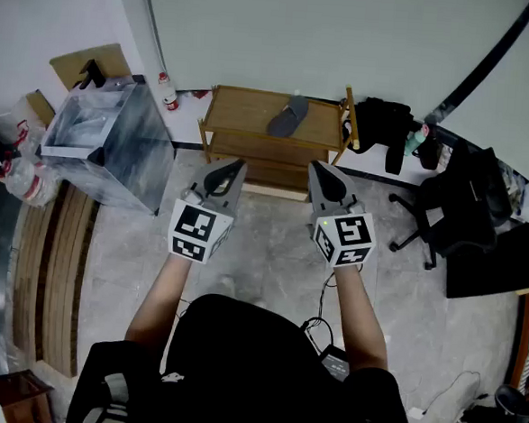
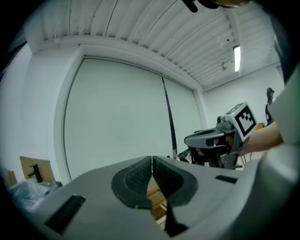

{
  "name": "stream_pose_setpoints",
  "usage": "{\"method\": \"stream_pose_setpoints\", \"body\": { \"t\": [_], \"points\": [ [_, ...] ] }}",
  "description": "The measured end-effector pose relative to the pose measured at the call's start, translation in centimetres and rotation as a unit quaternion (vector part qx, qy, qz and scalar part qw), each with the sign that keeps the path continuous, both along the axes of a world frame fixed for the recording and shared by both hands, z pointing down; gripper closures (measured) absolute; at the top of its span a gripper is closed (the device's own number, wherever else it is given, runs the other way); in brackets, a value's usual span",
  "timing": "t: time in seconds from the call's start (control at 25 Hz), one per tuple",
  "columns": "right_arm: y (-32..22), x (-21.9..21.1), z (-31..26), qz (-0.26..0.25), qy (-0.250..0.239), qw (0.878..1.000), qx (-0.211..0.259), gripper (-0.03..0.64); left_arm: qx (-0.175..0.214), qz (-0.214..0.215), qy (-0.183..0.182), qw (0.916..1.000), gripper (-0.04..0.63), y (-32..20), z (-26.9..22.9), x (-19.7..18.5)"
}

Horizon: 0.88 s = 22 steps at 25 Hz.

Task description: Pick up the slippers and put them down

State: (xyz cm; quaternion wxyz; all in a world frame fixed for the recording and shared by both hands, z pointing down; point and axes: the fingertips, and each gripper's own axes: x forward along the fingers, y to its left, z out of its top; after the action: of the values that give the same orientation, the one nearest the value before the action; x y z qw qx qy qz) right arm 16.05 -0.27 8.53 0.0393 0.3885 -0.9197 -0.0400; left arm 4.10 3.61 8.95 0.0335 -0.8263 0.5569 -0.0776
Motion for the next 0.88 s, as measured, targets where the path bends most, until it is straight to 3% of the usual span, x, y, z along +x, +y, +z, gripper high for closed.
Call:
{"method": "stream_pose_setpoints", "body": {
  "t": [0.32,0.6,0.88],
  "points": [
    [0.7,-0.2,0.2,-0.005,-0.01,1.0,-0.007,0.626,0.001,0.001,0.007,1.0,0.588,0.4,-0.1,0.5],
    [0.8,-0.6,1.8,-0.009,0.01,1.0,-0.013,0.626,-0.006,-0.001,0.012,0.9999,0.588,0.2,0.8,0.5],
    [-1.8,-2.1,3.1,-0.01,0.022,1.0,-0.018,0.626,-0.011,0.002,0.02,0.9997,0.588,-2.8,2.0,-0.7]
  ]
}}
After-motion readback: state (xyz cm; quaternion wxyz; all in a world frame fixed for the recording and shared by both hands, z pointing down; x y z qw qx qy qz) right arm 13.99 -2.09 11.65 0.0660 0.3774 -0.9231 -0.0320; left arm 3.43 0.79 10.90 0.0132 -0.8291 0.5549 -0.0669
